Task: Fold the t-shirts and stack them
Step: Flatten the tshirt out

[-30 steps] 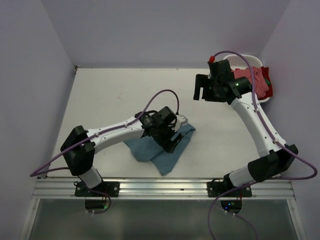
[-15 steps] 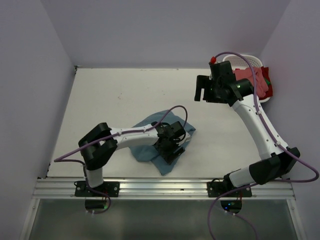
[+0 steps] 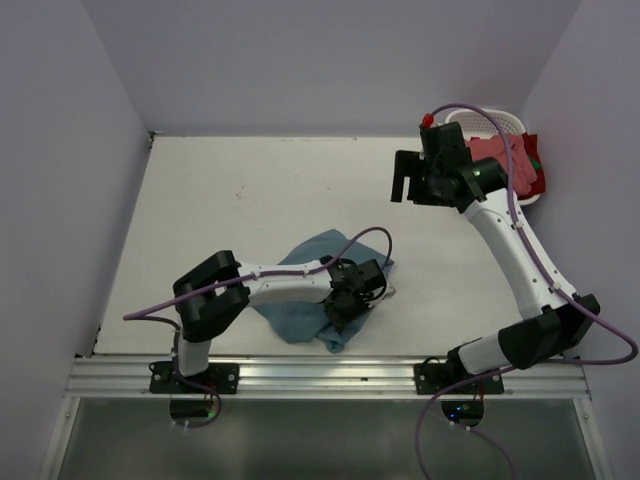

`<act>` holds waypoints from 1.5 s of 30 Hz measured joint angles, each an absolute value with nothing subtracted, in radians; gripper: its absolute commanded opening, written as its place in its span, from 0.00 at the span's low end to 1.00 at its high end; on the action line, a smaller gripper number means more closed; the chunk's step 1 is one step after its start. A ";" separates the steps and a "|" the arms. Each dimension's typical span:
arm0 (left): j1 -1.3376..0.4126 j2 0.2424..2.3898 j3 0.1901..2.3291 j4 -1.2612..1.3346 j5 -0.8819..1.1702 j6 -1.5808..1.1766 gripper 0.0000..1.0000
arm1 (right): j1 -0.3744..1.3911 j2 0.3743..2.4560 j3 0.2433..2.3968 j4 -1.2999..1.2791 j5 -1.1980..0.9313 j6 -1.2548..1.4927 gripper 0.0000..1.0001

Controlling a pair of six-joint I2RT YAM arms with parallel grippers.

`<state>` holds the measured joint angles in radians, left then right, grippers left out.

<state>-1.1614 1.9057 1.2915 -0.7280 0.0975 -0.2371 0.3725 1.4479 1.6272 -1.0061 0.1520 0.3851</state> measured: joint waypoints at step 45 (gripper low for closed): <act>-0.963 1.579 2.131 -1.122 -0.285 -0.312 0.18 | 0.326 1.250 1.154 -0.820 -0.090 0.432 0.79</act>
<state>-0.9630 1.5791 2.1315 -1.1221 -0.2848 -0.3119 0.3260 1.2499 1.1538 -0.8200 -0.0898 0.4324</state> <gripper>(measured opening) 0.181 0.796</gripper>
